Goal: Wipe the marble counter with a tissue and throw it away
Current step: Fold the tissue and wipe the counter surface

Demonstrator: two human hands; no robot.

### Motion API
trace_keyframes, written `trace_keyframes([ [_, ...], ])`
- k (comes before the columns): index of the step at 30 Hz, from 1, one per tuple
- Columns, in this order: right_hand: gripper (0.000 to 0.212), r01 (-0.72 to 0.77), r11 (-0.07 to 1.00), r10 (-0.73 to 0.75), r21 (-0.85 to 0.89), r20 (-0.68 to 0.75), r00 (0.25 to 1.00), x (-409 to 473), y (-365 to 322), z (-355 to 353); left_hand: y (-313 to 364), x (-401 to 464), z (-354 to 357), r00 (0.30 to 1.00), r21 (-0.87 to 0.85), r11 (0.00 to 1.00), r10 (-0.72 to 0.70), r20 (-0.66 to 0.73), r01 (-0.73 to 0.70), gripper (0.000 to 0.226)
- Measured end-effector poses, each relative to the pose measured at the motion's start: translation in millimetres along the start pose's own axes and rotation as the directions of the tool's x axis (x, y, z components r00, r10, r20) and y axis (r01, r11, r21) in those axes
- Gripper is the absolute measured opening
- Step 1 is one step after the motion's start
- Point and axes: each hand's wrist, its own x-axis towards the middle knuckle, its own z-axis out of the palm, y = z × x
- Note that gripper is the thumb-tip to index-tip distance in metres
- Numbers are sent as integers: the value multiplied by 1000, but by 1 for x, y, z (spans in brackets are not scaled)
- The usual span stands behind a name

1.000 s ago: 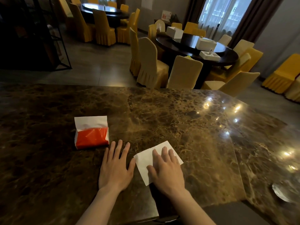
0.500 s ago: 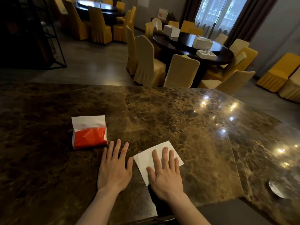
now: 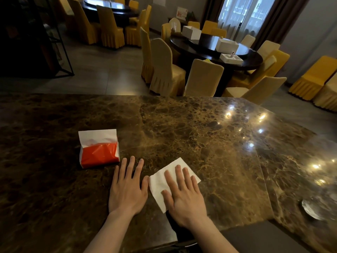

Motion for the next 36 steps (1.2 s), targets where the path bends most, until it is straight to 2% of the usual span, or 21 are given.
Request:
trace_keyframes([
  [5,64,-174,984,174,32,9,985,13,0,-9,0,0,-1,1000,-13,1000,-1,-14,1,66],
  [7,67,-151,987,152,51,-6,988,10,-12,-2,2,0,-1,1000,-21,1000,-1,-12,1,68],
  [11,64,-9,1000,9,24,-20,1000,1,-5,0,2,1,-2,1000,1,1000,-3,3,3,73],
  [15,56,-1,1000,4,29,-93,996,3,10,-13,0,0,-3,1000,-19,1000,-4,3,4,68],
  [18,28,-58,988,96,141,-277,956,8,17,-27,0,-1,-2,1000,-44,999,-8,-10,7,65],
  [20,10,-98,938,220,331,-355,908,13,24,-39,-1,1,-1,1000,-47,999,-7,-11,6,65],
  [22,8,-118,863,339,492,-389,857,21,29,-54,-1,2,0,1000,-48,999,-6,-10,5,65],
  [24,10,-98,840,376,533,-442,814,25,27,-64,-1,1,1,1000,-48,999,-4,-9,4,65],
  [26,19,-59,880,316,472,-485,815,25,17,-63,-1,1,1,1000,-49,999,-7,-11,6,65],
  [28,30,1,934,178,358,-467,866,20,3,-53,-1,1,0,1000,-49,999,-5,-13,5,65],
  [32,46,113,973,-55,202,-272,961,8,-21,-29,0,1,-2,1000,-37,999,-7,-8,7,66],
  [36,57,186,974,-170,133,-122,978,1,-28,-17,0,1,-1,1000,-43,999,-3,-17,3,65],
])
